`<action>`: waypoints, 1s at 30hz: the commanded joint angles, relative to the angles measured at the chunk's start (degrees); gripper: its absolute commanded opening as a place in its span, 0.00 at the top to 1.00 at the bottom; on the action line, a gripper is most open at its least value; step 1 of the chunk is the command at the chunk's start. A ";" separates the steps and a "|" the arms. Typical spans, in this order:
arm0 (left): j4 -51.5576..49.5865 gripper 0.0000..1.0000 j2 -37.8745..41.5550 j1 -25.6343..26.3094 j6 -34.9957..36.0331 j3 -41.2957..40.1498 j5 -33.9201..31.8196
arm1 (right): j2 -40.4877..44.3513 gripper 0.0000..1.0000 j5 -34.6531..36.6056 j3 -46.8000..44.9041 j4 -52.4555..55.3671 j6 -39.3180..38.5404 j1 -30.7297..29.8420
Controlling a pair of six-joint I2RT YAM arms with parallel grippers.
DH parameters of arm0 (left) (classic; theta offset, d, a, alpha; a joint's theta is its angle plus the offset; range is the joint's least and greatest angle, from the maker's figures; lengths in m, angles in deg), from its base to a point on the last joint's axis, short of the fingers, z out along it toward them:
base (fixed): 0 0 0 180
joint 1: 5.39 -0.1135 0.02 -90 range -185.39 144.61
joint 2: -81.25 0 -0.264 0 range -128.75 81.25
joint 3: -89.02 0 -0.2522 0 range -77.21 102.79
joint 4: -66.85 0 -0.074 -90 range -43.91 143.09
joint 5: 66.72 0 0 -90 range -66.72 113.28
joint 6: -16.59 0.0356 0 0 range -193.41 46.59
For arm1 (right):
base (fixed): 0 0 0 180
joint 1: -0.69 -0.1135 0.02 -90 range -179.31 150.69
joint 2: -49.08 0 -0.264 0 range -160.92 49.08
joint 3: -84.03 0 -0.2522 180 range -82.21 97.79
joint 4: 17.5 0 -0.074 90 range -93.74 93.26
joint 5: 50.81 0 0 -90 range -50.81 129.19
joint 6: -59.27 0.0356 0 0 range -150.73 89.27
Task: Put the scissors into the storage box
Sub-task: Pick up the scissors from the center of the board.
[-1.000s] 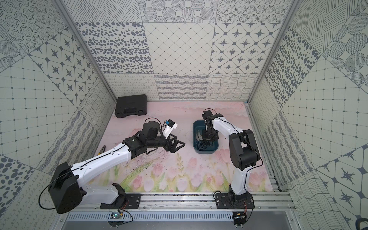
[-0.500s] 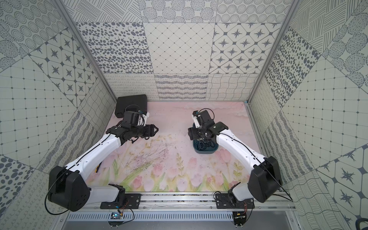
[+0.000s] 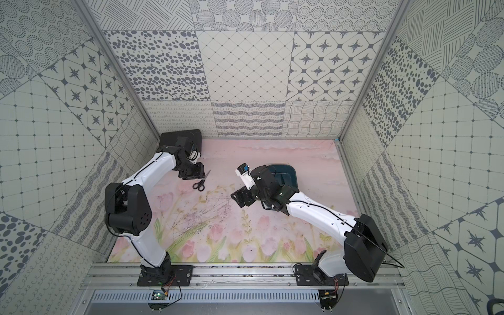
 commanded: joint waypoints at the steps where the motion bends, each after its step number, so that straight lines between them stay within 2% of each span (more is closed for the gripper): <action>1: -14.28 0.45 -5.77 -0.62 6.99 7.17 -5.68 | 2.07 0.16 3.12 0.27 -1.93 -1.49 -0.05; 7: -15.87 0.44 -9.93 -0.61 10.21 8.48 -10.87 | 3.88 0.15 5.14 -1.43 -1.22 -2.37 -0.04; 12: -11.10 0.44 -9.93 -0.65 12.85 5.53 -11.33 | 3.50 0.15 5.47 -1.53 -1.16 -2.76 -0.04; 30: -6.68 0.51 -17.32 1.00 12.86 8.74 -9.85 | 2.96 0.15 7.21 -1.10 -0.03 -3.40 -0.11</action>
